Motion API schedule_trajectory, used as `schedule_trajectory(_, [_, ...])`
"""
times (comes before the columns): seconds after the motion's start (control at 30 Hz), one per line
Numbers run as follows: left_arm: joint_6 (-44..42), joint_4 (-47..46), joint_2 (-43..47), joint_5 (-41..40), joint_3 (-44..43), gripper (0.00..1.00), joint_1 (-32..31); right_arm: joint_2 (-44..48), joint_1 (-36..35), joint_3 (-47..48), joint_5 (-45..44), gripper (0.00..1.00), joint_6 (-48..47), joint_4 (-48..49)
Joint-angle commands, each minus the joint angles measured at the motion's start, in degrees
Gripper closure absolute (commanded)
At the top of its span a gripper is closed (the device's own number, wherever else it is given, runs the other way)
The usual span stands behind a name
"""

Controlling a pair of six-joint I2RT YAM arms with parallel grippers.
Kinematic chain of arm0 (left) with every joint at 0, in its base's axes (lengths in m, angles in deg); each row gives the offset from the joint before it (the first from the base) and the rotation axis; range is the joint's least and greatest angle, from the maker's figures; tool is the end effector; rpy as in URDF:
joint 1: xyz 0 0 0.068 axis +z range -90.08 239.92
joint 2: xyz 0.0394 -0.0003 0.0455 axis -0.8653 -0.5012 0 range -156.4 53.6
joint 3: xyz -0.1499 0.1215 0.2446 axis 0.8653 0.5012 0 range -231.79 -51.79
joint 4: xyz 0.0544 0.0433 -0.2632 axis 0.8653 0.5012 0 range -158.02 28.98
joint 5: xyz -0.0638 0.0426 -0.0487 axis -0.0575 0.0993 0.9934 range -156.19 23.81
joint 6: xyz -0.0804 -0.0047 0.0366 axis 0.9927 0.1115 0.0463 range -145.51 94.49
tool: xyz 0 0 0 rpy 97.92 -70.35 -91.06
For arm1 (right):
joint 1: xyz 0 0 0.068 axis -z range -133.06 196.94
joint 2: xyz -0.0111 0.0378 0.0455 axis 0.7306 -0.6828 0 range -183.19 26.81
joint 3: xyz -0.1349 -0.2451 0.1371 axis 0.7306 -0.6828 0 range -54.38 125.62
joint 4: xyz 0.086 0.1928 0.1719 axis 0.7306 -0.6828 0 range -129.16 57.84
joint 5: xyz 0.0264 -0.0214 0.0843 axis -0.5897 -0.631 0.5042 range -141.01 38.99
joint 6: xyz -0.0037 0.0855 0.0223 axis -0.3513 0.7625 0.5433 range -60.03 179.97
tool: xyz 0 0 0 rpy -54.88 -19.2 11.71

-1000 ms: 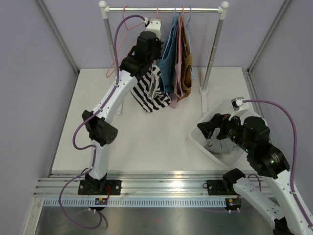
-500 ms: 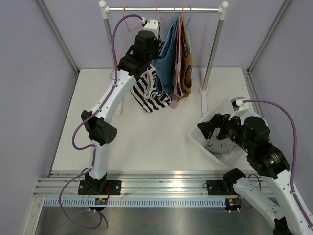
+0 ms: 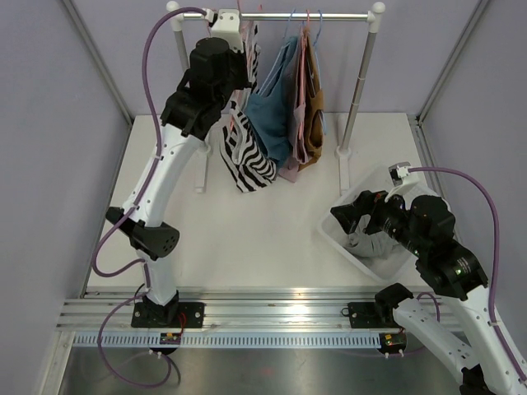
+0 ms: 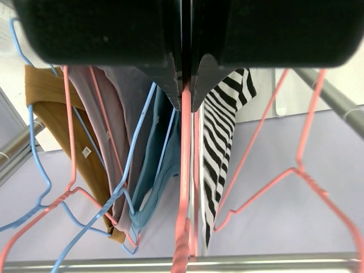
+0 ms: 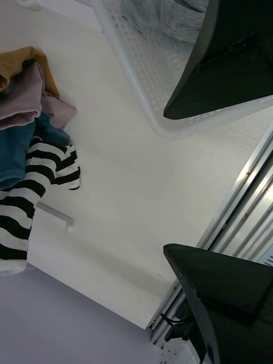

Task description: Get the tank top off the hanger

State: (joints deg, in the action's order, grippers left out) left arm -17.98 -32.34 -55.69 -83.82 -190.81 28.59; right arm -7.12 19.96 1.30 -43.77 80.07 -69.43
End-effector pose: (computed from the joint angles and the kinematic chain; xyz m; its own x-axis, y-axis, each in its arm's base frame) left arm 0.4066 -0.2195 0.5641 -0.1190 -0.0737 -0.9902 0.2245 0.9694 -0.0992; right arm 0.1117 0.0680 0.3932 -0.4159 0.1708 -0.8932 -0.4423 0.8202 0.3628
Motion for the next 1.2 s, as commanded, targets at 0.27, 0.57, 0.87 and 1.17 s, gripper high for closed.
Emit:
schedule_trajectory(0.27, [-1.8,6.2,10.0,-0.2,4.9,1.00,0.2,0.0,0.1,3.7,2.7,0.01,-1.2,2.5])
schedule_trajectory(0.57, [-1.0,9.9,15.2,0.2,10.4,1.00,0.2,-0.3,0.2,3.1,5.1,0.01,-1.1,3.2])
schedule_trajectory(0.87, [4.1,14.5,23.1,3.7,16.0,1.00,-0.1,-0.4,0.1,2.8,4.9,0.01,-1.5,3.7])
schedule_trajectory(1.17, [7.8,13.0,44.0,7.8,37.7,1.00,-2.2,-0.3,0.2,4.6,6.8,0.01,-0.2,5.7])
